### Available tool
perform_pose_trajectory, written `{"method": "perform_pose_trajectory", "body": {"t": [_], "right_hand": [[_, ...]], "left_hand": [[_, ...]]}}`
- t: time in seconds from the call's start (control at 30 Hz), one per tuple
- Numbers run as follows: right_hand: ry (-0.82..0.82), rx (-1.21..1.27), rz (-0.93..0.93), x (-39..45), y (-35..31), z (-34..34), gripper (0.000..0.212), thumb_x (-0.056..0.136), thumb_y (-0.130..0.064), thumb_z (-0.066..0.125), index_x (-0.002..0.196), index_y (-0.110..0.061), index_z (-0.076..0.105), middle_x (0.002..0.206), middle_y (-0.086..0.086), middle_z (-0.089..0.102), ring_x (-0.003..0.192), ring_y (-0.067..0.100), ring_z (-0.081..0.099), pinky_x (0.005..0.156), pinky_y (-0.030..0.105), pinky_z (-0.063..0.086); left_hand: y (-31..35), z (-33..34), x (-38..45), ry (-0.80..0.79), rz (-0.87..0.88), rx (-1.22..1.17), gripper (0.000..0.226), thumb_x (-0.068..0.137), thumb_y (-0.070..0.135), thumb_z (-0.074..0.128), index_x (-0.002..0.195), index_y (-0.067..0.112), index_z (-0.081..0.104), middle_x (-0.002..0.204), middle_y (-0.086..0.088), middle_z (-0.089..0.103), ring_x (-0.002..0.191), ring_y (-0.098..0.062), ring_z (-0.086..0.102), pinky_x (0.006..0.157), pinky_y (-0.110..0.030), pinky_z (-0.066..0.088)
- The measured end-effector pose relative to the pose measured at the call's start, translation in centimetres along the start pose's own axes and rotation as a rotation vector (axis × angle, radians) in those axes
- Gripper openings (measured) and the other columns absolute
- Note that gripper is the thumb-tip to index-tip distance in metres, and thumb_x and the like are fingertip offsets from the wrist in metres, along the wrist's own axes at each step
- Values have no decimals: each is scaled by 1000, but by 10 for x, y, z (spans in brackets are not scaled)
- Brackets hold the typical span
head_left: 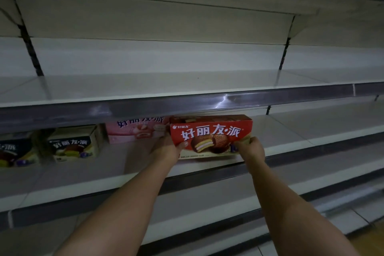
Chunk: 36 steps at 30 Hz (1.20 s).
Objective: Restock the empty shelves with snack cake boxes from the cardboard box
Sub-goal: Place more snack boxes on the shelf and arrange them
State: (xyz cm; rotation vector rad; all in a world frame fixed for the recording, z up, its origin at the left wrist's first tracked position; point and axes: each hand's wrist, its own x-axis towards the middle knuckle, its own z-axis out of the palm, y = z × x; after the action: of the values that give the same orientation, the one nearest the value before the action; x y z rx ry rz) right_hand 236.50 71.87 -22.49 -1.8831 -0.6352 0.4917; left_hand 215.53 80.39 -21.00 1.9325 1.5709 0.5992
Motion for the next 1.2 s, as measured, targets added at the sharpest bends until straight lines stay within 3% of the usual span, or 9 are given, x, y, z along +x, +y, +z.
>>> {"method": "perform_pose_trajectory", "body": {"t": [0.13, 0.4, 0.53, 0.63, 0.87, 1.13, 1.2], "right_hand": [[-68, 59, 2, 35, 3, -3, 45, 82, -29, 73, 115, -10, 49, 112, 12, 61, 104, 31, 60, 95, 49, 48], [-245, 128, -5, 93, 17, 1, 45, 81, -31, 74, 114, -11, 52, 111, 11, 64, 101, 27, 60, 99, 45, 47], [-220, 149, -23, 111, 20, 14, 60, 75, -39, 78, 119, -10, 50, 111, 11, 63, 105, 29, 59, 96, 45, 47], [-189, 145, -8, 124, 15, 21, 67, 76, -44, 75, 124, -6, 47, 114, 14, 61, 105, 31, 58, 92, 44, 48], [-205, 228, -42, 146, 16, 36, 57, 80, -45, 70, 117, -4, 57, 112, 16, 63, 96, 28, 59, 79, 35, 44], [-280, 311, -92, 159, 11, 41, 46, 85, -41, 67, 112, -4, 62, 111, 15, 66, 97, 28, 61, 87, 39, 49], [-301, 347, -89, 163, 11, 43, 51, 82, -38, 71, 116, -2, 59, 112, 17, 66, 89, 24, 61, 75, 35, 51]], "left_hand": [[14, 15, 19, 42, -14, -21, 55, 88, 44, 62, 135, 21, 43, 129, -8, 59, 115, -29, 57, 93, -40, 45], [17, 61, 37, 131, -113, -136, 51, 88, 40, 64, 130, 19, 46, 127, -7, 59, 115, -28, 57, 96, -42, 46], [20, 71, 45, 194, -113, -192, 51, 90, 37, 62, 132, 16, 42, 127, -9, 58, 114, -30, 56, 94, -42, 47], [27, 76, 51, 219, -146, -284, 65, 91, 35, 61, 142, 15, 27, 133, -12, 54, 119, -34, 54, 95, -41, 44], [22, 80, 66, 197, -136, -380, 62, 89, 32, 62, 141, 15, 31, 140, -13, 42, 127, -35, 44, 106, -45, 39], [32, 91, 85, 239, -150, -537, 73, 83, 25, 68, 145, 17, 29, 143, -12, 36, 129, -33, 41, 109, -46, 36], [33, 94, 88, 260, -133, -564, 73, 83, 22, 68, 144, 17, 28, 141, -12, 37, 129, -33, 41, 108, -46, 37]]}}
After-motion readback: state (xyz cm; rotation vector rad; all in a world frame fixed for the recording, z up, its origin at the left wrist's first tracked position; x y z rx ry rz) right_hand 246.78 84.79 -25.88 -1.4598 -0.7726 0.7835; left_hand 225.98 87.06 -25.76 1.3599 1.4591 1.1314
